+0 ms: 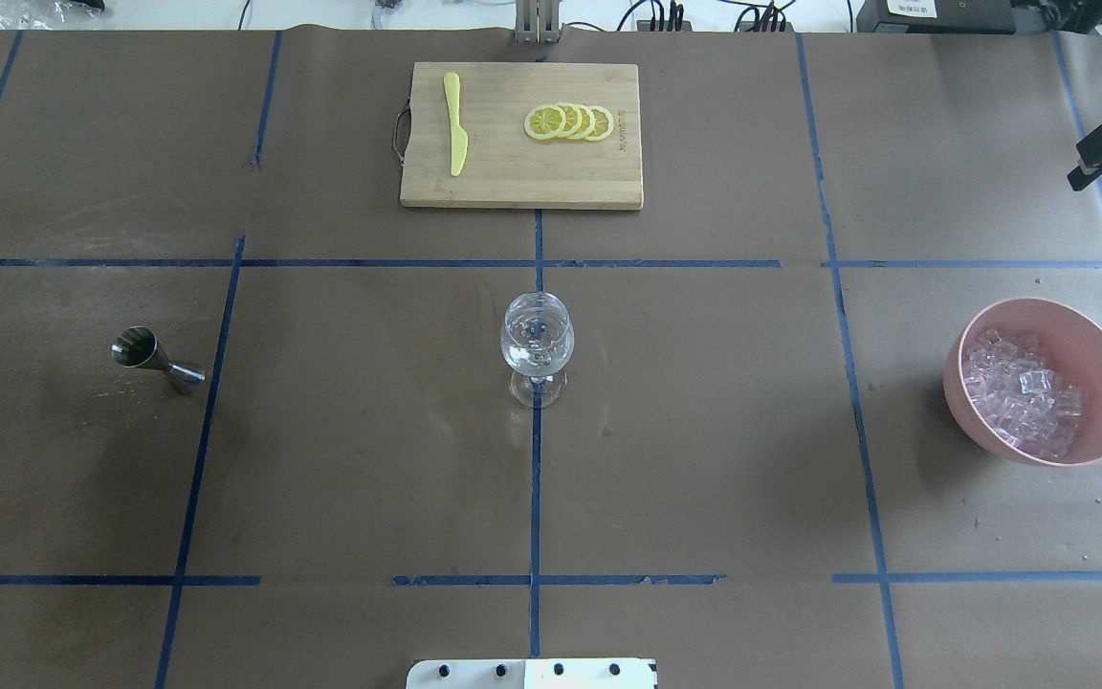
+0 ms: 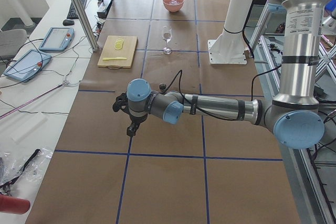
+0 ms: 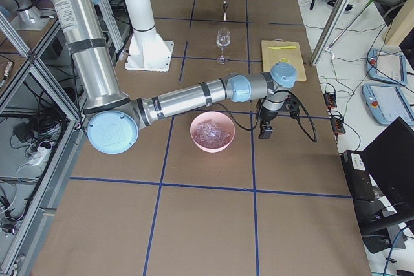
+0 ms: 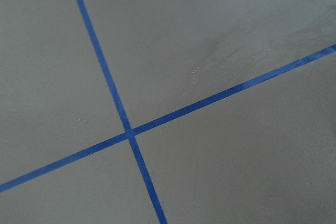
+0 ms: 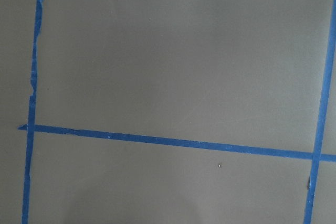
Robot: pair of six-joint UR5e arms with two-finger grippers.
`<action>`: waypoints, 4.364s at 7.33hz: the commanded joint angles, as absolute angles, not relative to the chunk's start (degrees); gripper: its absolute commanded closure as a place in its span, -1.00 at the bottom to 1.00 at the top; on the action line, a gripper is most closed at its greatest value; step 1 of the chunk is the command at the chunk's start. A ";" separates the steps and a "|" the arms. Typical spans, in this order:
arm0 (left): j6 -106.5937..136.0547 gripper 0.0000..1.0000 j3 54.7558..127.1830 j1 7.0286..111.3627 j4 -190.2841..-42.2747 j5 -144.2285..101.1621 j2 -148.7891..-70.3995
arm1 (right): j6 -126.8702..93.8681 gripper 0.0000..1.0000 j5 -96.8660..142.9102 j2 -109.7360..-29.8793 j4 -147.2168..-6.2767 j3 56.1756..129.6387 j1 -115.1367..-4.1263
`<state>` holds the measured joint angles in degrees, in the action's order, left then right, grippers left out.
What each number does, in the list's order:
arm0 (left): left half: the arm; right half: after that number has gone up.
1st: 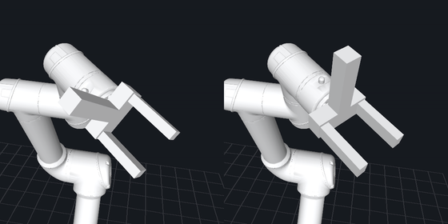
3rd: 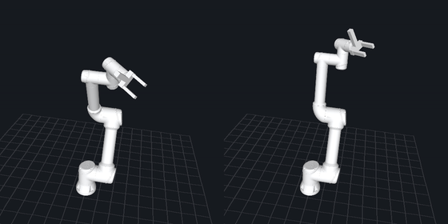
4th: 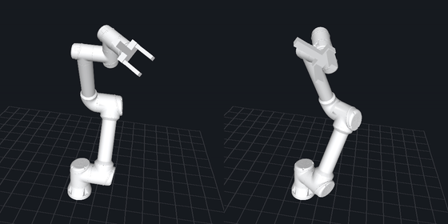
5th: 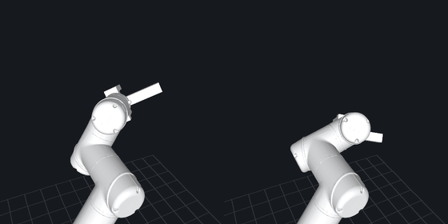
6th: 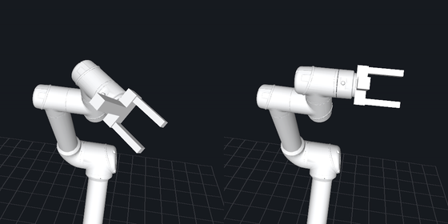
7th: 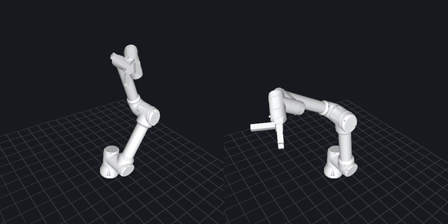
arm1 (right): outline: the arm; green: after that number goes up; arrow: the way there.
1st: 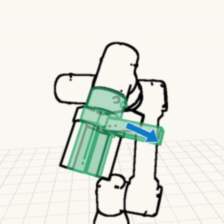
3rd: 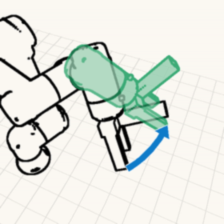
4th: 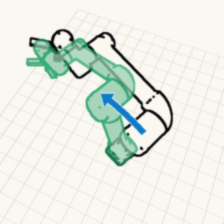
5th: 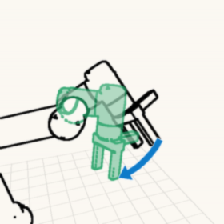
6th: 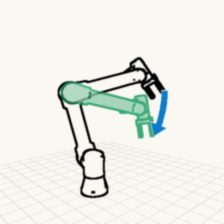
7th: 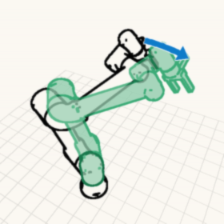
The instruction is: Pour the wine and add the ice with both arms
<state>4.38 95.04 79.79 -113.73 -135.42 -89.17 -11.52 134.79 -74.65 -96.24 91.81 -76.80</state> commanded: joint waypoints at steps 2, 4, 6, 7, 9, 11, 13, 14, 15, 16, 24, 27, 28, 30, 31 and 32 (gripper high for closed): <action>31.08 -0.99 103.51 63.17 -143.69 -125.29 -78.18 | -11.78 -1.00 135.17 -76.46 -90.00 91.93 -76.11; 45.98 -0.91 103.71 53.33 -162.06 -120.36 -71.23 | -12.39 -1.00 135.09 -76.38 -89.83 92.19 -75.41; 53.39 -0.95 103.80 41.10 -168.56 -106.06 -68.38 | -15.46 -1.00 135.09 -76.29 -89.74 92.37 -74.80; 53.44 -0.98 103.54 38.44 -174.06 -103.04 -66.03 | -15.47 -1.00 135.09 -76.29 -89.74 92.37 -74.79; 54.14 -0.98 103.62 32.04 -177.28 -91.57 -65.74 | -15.38 -1.00 135.00 -76.38 -89.74 92.37 -74.79; 58.59 -0.98 102.67 18.08 -176.66 -71.98 -66.87 | -15.29 -1.00 135.00 -76.46 -89.74 92.37 -74.79; 59.76 -0.98 102.31 10.93 -175.87 -56.25 -69.08 | -15.29 -1.00 134.91 -76.46 -89.74 92.29 -74.79; 59.68 -0.97 100.56 8.72 -175.61 -50.42 -72.13 | -15.21 -1.00 134.83 -76.55 -89.74 92.37 -74.88; 59.68 -0.91 97.59 8.44 -175.17 -47.75 -74.59 | -15.21 -1.00 134.65 -76.55 -89.74 92.20 -74.80; 59.59 -0.96 95.56 6.78 -174.99 -40.94 -76.79 | -15.03 -1.00 134.56 -76.64 -89.74 92.11 -74.88; 55.55 -0.97 84.13 5.80 -174.99 -25.67 -86.57 | -15.12 -1.00 134.56 -76.82 -89.65 92.02 -74.79; 55.46 -0.93 82.79 6.06 -174.90 -24.79 -88.24 | -15.12 -1.00 134.56 -76.82 -89.65 92.11 -74.79; 55.46 -0.93 82.79 6.50 -174.82 -24.87 -88.33 | -15.12 -1.00 134.56 -76.82 -89.65 92.11 -74.79; 55.55 -0.92 82.62 8.34 -174.81 -24.96 -88.42 | -15.20 -1.00 134.56 -76.90 -89.65 92.02 -74.80; 55.55 -0.92 82.36 8.78 -174.55 -25.05 -88.68 | -15.21 -1.00 134.56 -76.90 -89.65 92.02 -74.79; 55.55 -0.89 81.57 9.14 -174.55 -25.05 -89.46 | -15.12 -1.00 134.56 -76.90 -89.65 91.93 -74.79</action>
